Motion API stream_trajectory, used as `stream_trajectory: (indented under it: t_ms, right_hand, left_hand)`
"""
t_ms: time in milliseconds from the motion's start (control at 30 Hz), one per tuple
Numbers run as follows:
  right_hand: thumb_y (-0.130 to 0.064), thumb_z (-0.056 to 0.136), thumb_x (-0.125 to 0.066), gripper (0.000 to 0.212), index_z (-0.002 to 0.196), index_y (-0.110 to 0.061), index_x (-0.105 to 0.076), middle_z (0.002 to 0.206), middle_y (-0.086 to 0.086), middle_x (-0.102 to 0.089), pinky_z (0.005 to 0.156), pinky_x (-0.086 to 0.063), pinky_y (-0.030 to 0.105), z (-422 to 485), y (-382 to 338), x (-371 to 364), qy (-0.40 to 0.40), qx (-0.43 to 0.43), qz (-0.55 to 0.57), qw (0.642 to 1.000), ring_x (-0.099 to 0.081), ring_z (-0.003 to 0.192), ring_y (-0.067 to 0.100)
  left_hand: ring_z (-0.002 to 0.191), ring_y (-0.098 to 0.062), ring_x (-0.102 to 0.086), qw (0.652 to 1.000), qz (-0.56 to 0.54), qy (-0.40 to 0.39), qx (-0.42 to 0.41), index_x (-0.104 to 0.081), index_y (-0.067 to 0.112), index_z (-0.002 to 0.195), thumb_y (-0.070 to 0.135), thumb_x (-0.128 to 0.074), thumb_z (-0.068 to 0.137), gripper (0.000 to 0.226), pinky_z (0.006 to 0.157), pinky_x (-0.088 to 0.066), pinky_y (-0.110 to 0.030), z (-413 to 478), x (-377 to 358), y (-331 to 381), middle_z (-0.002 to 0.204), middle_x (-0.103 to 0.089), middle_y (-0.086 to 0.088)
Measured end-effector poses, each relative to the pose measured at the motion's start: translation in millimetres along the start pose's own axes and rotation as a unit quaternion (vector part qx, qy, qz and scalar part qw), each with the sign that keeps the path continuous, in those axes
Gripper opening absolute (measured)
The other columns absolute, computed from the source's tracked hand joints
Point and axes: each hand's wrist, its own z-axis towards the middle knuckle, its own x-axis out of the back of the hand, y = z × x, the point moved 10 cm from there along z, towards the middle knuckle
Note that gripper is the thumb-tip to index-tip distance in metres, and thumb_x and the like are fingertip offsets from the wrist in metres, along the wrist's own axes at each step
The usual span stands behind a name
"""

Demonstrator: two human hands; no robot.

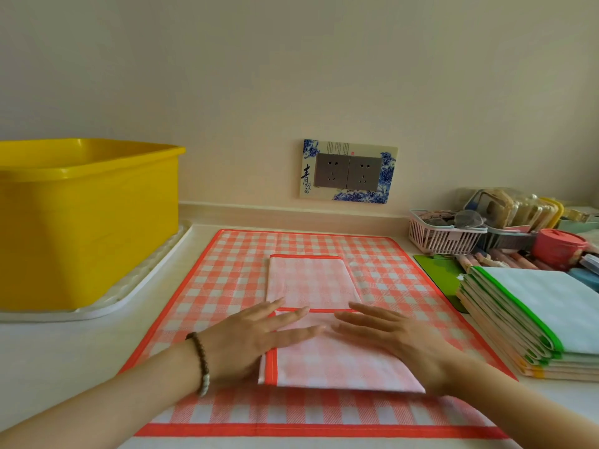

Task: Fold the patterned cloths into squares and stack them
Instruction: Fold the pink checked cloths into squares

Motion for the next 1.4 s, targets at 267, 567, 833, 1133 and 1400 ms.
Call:
stream_trajectory:
  t_ms: [267, 567, 833, 1133, 1400]
  right_hand:
    - [-0.046, 0.093, -0.048, 0.066, 0.141, -0.057, -0.004, 0.150, -0.037, 0.002, 0.114, 0.007, 0.016, 6, 10, -23, -0.050, -0.016, 0.007, 0.999, 0.011, 0.139, -0.010]
    - [-0.059, 0.088, -0.041, 0.062, 0.139, -0.061, -0.005, 0.153, -0.029, -0.005, 0.115, -0.006, 0.023, 11, 34, -23, -0.044, -0.048, -0.002, 0.998, -0.003, 0.141, -0.008]
    - [-0.033, 0.092, -0.054, 0.014, 0.081, -0.029, -0.061, 0.079, -0.012, -0.064, 0.066, -0.048, 0.015, 31, 76, 12, 0.140, -0.216, 0.234, 0.938, -0.059, 0.070, -0.002]
    - [-0.033, 0.083, -0.068, 0.021, 0.098, -0.022, -0.060, 0.077, -0.007, -0.066, 0.057, -0.043, 0.015, 41, 118, 10, 0.274, -0.302, 0.302, 0.862, -0.058, 0.066, 0.011]
    - [-0.044, 0.083, -0.065, 0.061, 0.133, -0.019, -0.043, 0.088, -0.007, -0.059, 0.057, -0.039, 0.017, 55, 129, -5, 0.183, -0.384, 0.224, 0.877, -0.054, 0.074, 0.007]
  left_hand:
    - [0.144, -0.016, 0.016, 0.986, -0.084, -0.114, 0.083, 0.013, 0.038, 0.145, -0.012, -0.027, 0.079, 0.092, 0.115, 0.006, -0.024, 0, -29, -10, 0.156, 0.016, 0.007]
    - [0.136, -0.002, -0.023, 0.978, -0.160, -0.016, 0.137, -0.028, 0.034, 0.145, 0.020, -0.041, 0.097, 0.051, 0.106, -0.015, -0.011, 6, -21, -42, 0.150, -0.030, 0.010]
    - [0.076, 0.003, -0.059, 0.893, -0.327, 0.084, 0.298, -0.068, 0.023, 0.088, 0.042, -0.060, 0.087, 0.021, 0.071, -0.046, -0.010, 6, -20, -103, 0.081, -0.064, 0.016]
    - [0.077, -0.008, -0.062, 0.831, -0.375, 0.150, 0.382, -0.064, 0.016, 0.087, 0.037, -0.066, 0.083, 0.022, 0.068, -0.049, -0.019, 12, -36, -129, 0.081, -0.065, 0.010]
    - [0.117, -0.015, -0.047, 0.846, -0.336, 0.101, 0.402, -0.028, 0.021, 0.141, 0.036, -0.068, 0.082, 0.073, 0.094, -0.044, -0.027, 23, -42, -136, 0.132, -0.044, 0.000]
